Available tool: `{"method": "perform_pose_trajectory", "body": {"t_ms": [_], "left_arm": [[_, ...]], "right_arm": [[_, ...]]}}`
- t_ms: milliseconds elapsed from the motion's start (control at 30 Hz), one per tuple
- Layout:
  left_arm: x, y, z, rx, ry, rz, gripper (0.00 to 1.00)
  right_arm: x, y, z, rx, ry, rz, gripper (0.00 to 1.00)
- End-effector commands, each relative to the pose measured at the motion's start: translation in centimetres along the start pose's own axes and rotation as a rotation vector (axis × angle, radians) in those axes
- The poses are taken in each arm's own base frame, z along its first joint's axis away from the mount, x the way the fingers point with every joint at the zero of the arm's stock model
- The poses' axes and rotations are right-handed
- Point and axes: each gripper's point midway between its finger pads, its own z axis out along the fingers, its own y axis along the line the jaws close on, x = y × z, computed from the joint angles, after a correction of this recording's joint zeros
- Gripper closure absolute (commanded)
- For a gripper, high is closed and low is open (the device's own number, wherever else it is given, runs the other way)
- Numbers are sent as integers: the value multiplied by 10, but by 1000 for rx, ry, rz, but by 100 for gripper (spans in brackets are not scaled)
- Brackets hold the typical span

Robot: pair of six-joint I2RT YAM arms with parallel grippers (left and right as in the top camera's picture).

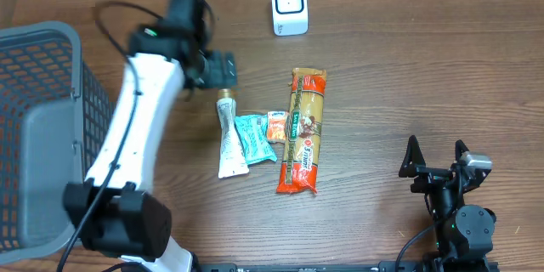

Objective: Scan the item barcode
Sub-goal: 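Open the left gripper and retract it toward the basket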

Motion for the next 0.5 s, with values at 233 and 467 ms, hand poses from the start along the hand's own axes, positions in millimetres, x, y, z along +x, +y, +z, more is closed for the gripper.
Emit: {"method": "perform_pose_trajectory", "body": {"t_ms": [233, 467], "left_arm": [[18, 68, -86, -48, -19, -20, 0], [51, 114, -119, -98, -61, -88, 0]], "right_arm": [[-9, -1, -2, 13, -22, -4, 0], [-9, -1, -2, 13, -22, -4, 0]]}}
